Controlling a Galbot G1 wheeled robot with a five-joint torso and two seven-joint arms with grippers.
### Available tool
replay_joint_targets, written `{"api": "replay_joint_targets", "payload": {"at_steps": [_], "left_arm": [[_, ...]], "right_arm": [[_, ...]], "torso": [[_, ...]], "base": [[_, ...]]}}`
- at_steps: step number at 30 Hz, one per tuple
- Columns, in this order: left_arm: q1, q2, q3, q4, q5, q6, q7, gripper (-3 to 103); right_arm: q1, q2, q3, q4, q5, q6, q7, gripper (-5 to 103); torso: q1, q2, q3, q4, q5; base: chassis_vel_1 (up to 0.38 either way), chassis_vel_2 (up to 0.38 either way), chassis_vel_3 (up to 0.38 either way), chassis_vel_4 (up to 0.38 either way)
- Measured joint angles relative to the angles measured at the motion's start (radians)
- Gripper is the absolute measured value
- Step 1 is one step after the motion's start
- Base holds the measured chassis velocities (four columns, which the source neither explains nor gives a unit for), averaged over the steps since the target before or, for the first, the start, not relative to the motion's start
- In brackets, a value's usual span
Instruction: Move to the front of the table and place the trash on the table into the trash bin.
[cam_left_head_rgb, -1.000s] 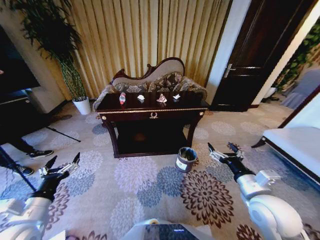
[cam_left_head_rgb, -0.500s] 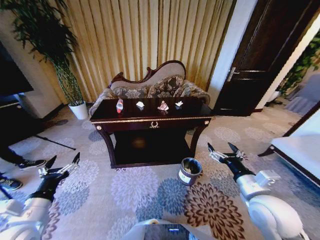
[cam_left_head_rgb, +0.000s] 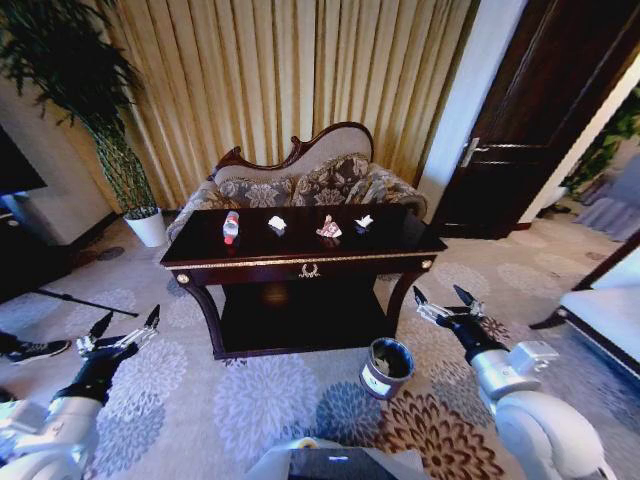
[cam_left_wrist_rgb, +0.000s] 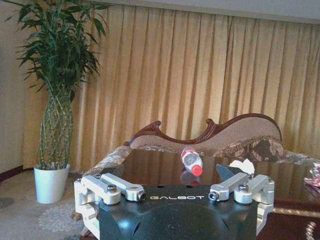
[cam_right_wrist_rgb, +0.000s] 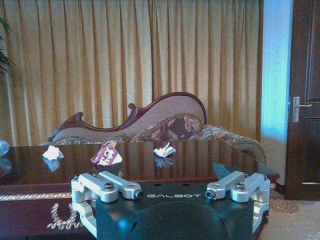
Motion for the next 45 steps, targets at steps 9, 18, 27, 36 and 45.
{"api": "replay_joint_targets", "payload": {"at_steps": [9,18,27,36,45], "left_arm": [[0.0,-0.005,0.002,-0.001,0.0,0.001,0.0,100],[-0.009,-0.005,0.001,-0.005,-0.007,0.007,-0.006,100],[-0.019,0.014,0.034,-0.058,-0.009,0.048,-0.087,100],[-0.003,-0.005,0.038,-0.071,-0.005,0.053,-0.11,100],[0.005,-0.013,0.025,-0.09,-0.002,0.059,-0.112,100]], "right_arm": [[0.004,-0.002,0.001,0.009,0.082,-0.013,0.003,100],[0.082,-0.058,-0.011,-0.037,0.182,-0.078,0.05,100],[0.295,-0.225,-0.078,-0.217,0.333,-0.111,0.112,100],[0.559,-0.415,-0.249,-0.381,0.498,-0.168,0.171,100],[0.993,-0.412,-0.635,-0.631,0.467,-0.212,0.221,100]], "torso": [[0.0,0.0,0.0,-0.0002,-0.0003],[0.0,0.0,0.0,-0.0003,-0.0002],[0.0,0.0,0.0,-0.0001,0.0],[0.0,0.0,0.0,-0.0003,-0.0005],[0.0,0.0,0.0,0.0001,-0.0005]], "base": [[-0.226,0.207,0.217,-0.233],[-0.059,0.072,0.067,-0.067],[0.022,-0.026,-0.016,0.033],[0.0,0.0,0.0,0.0],[0.0,0.0,0.0,0.0]]}}
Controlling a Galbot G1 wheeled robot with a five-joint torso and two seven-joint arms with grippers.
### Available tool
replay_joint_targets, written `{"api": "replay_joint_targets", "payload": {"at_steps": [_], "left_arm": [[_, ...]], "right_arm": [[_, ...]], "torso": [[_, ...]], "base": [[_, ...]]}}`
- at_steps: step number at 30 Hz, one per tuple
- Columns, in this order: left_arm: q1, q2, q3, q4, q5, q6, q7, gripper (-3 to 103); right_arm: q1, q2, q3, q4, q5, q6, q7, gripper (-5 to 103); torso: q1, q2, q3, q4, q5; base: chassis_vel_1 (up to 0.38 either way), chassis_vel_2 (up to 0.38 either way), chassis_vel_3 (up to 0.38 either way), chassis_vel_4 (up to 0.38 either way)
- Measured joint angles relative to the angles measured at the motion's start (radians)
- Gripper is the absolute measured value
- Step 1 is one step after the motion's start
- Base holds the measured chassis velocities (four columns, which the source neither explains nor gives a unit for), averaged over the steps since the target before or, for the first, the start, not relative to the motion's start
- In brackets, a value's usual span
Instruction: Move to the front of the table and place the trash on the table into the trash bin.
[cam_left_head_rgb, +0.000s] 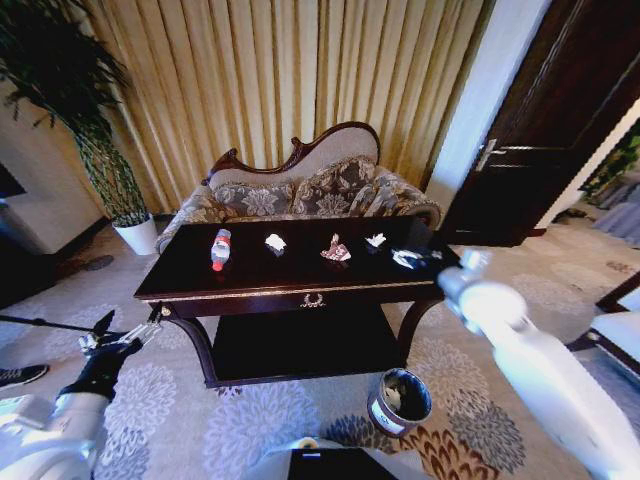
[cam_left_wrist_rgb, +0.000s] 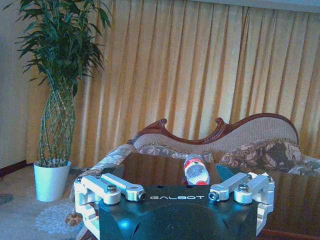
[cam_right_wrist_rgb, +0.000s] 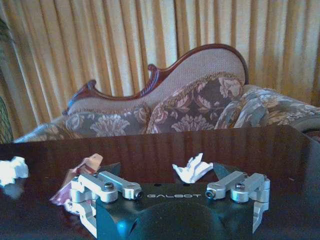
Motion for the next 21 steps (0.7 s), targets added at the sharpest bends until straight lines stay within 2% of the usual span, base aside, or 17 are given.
{"api": "replay_joint_targets", "payload": {"at_steps": [2,8,21], "left_arm": [[0.007,-0.006,-0.002,-0.006,0.001,0.001,0.001,100],[0.025,-0.03,0.005,-0.012,0.006,0.001,0.005,100],[0.033,-0.039,0.006,-0.012,0.009,0.001,0.005,100]], "right_arm": [[0.08,0.02,-0.067,-0.061,-0.025,-0.005,-0.001,100],[0.26,0.084,-0.202,-0.196,-0.062,-0.018,-0.006,100],[0.394,0.176,-0.301,-0.445,-0.108,-0.04,0.003,100]], "torso": [[0.0,0.0,0.0,-0.0006,0.0007],[0.0,0.0,0.0,-0.0001,0.0],[0.0,0.0,0.0,-0.0002,0.0002]], "base": [[0.0,0.0,0.0,0.0],[0.0,0.0,0.0,0.0],[0.0,0.0,0.0,0.0]]}}
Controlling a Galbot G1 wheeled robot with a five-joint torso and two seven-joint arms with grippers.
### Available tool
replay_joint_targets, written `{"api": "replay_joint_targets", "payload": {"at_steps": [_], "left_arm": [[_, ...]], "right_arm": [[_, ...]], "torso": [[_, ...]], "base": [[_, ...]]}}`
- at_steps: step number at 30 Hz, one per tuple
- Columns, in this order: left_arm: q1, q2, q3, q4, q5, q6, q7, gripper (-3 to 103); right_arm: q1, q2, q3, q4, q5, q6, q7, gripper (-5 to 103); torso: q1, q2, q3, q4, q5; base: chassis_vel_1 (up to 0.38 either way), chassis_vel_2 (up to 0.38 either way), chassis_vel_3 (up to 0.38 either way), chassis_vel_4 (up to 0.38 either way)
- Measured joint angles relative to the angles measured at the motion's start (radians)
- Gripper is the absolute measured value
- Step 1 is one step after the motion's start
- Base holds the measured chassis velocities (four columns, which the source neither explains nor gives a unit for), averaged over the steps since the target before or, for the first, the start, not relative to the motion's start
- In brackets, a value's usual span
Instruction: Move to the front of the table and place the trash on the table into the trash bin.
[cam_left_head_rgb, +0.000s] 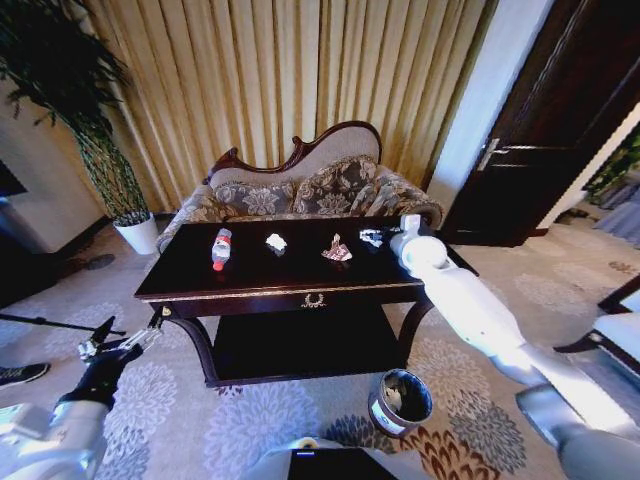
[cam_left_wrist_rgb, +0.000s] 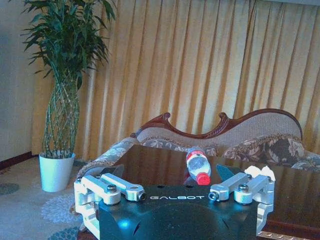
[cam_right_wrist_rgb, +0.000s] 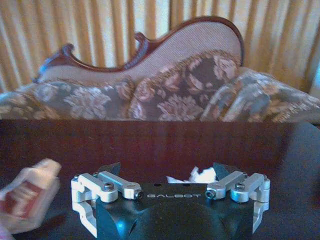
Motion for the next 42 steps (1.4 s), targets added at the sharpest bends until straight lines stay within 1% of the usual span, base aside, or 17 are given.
{"api": "replay_joint_targets", "payload": {"at_steps": [12,13,15,16,18,20,21,26,28,30,31,33,34,36,37,40,42], "left_arm": [[-0.001,-0.014,0.009,0.0,0.007,-0.001,0.001,100],[-0.001,-0.014,0.01,0.0,0.007,-0.001,0.002,100],[-0.003,-0.014,0.011,0.0,0.007,-0.001,0.003,100],[-0.003,-0.014,0.011,0.0,0.007,-0.001,0.003,100],[-0.005,-0.013,0.011,0.0,0.007,-0.001,0.003,100],[-0.006,-0.014,0.012,0.0,0.007,-0.001,0.003,100],[-0.006,-0.014,0.012,0.0,0.007,-0.001,0.003,100],[-0.008,-0.024,0.009,0.001,0.007,-0.002,0.003,100],[-0.008,-0.025,0.008,0.001,0.007,-0.002,0.003,100],[-0.009,-0.023,0.007,0.001,0.007,-0.003,0.003,100],[-0.009,-0.023,0.007,0.001,0.007,-0.003,0.003,100],[-0.012,-0.021,0.007,0.001,0.006,-0.003,0.003,100],[-0.014,-0.02,0.007,0.001,0.006,-0.003,0.002,100],[-0.015,-0.02,0.007,0.001,0.006,-0.003,0.002,100],[-0.015,-0.02,0.007,0.001,0.006,-0.003,0.002,100],[-0.015,-0.021,0.003,0.001,0.005,-0.004,0.001,100],[-0.014,-0.021,0.001,0.001,0.005,-0.005,0.001,100]], "right_arm": [[0.026,0.026,-0.021,-0.091,-0.034,0.002,0.001,100],[0.026,0.028,-0.025,-0.095,-0.044,0.002,0.001,102],[0.03,0.03,-0.032,-0.101,-0.058,0.0,0.0,93],[0.03,0.03,-0.032,-0.101,-0.058,0.0,0.0,93],[0.036,0.033,-0.036,-0.107,-0.063,0.0,0.001,88],[0.043,0.033,-0.042,-0.114,-0.072,0.0,0.001,78],[0.043,0.033,-0.042,-0.114,-0.072,0.0,0.001,78],[0.046,0.034,-0.047,-0.127,-0.08,0.003,0.001,50],[0.046,0.034,-0.047,-0.128,-0.081,0.005,0.001,50],[0.043,0.035,-0.048,-0.128,-0.081,0.007,0.002,39],[0.043,0.035,-0.048,-0.128,-0.081,0.007,0.002,39],[0.041,0.036,-0.048,-0.13,-0.081,0.008,0.003,28],[0.041,0.036,-0.049,-0.132,-0.081,0.009,0.003,28],[0.04,0.036,-0.049,-0.133,-0.082,0.012,0.003,18],[0.04,0.036,-0.049,-0.133,-0.082,0.012,0.003,18],[0.033,0.037,-0.041,-0.131,-0.081,0.024,0.008,3],[0.029,0.039,-0.034,-0.128,-0.081,0.029,0.012,3]], "torso": [[0.0,0.0,0.0,-0.0001,0.0],[0.0,0.0,0.0,0.0,0.0001],[0.0,0.0,0.0,-0.0001,0.0001],[0.0,0.0,0.0,-0.0001,0.0001],[0.0,0.0,0.0,-0.0001,0.0001],[0.0,0.0,0.0,0.0001,0.0],[0.0,0.0,0.0,0.0001,0.0],[0.0,0.0,0.0,-0.0001,0.0002],[0.0,0.0,0.0,0.0,0.0001],[0.0,0.0,0.0,0.0,0.0001],[0.0,0.0,0.0,0.0,0.0001],[0.0,0.0,0.0,0.0,0.0],[0.0,0.0,0.0,0.0,0.0],[0.0,0.0,0.0,-0.0001,0.0001],[0.0,0.0,0.0,-0.0001,0.0001],[0.0,0.0,0.0,0.0,0.0001],[0.0,0.0,0.0,0.0,0.0001]], "base": [[0.0,0.0,0.0,0.0],[0.0,0.0,0.0,0.0],[0.0,0.0,0.0,0.0],[0.0,0.0,0.0,0.0],[0.0,0.0,0.0,0.0],[0.0,0.0,0.0,0.0],[0.0,0.0,0.0,0.0],[0.0,0.0,0.0,0.0],[0.0,0.0,0.0,0.0],[0.0,0.0,0.0,0.0],[0.0,0.0,0.0,0.0],[0.0,0.0,0.0,0.0],[0.0,0.0,0.0,0.0],[0.0,0.0,0.0,0.0],[0.0,0.0,0.0,0.0],[0.0,0.0,0.0,0.0],[0.0,0.0,0.0,0.0]]}}
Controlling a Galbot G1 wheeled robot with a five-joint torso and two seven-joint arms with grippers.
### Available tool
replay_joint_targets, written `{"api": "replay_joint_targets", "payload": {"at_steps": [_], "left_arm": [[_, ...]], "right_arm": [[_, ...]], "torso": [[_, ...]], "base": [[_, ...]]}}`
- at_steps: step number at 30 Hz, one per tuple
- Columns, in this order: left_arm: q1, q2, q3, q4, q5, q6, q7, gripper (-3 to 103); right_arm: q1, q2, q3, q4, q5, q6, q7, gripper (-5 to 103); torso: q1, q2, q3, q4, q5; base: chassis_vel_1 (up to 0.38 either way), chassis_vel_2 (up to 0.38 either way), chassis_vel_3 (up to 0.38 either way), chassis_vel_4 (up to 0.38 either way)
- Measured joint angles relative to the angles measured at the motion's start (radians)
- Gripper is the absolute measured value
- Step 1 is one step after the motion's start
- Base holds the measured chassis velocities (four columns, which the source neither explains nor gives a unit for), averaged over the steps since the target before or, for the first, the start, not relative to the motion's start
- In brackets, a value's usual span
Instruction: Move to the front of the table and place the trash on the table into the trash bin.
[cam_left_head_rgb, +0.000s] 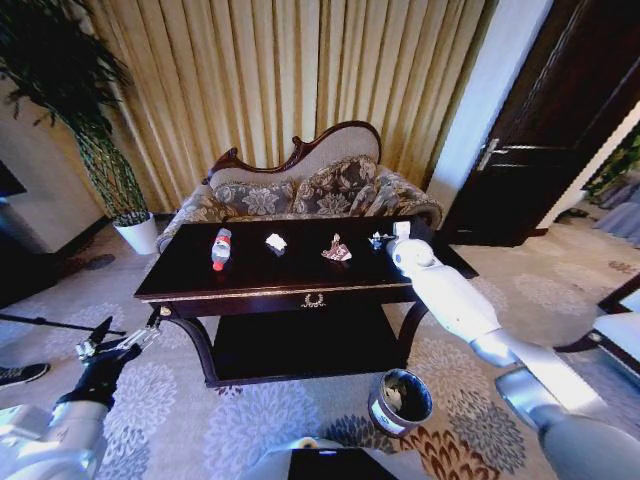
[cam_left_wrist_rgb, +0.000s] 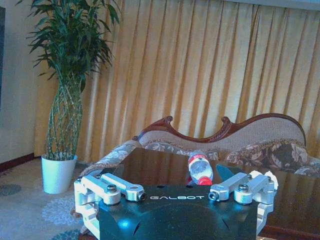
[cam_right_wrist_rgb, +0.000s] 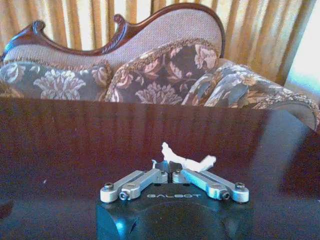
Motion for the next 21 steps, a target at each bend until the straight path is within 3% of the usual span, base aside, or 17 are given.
{"api": "replay_joint_targets", "payload": {"at_steps": [6,12,21], "left_arm": [[0.002,0.004,-0.013,0.0,-0.003,-0.002,0.0,100],[0.003,0.009,-0.018,0.0,-0.011,-0.002,-0.001,100],[0.008,0.047,-0.036,0.0,-0.038,-0.002,-0.013,100]], "right_arm": [[-0.043,-0.008,0.038,0.058,0.013,0.016,0.012,0],[-0.148,-0.049,0.144,0.266,0.067,0.046,0.023,0],[-0.481,-0.163,0.383,0.62,0.09,0.135,-0.023,0]], "torso": [[0.0,0.0,0.0,0.0,0.0],[0.0,0.0,0.0,0.0002,0.0],[0.0,0.0,0.0,-0.0003,0.0001]], "base": [[0.0,0.0,0.0,0.0],[0.0,0.0,0.0,0.0],[0.0,0.0,0.0,0.0]]}}
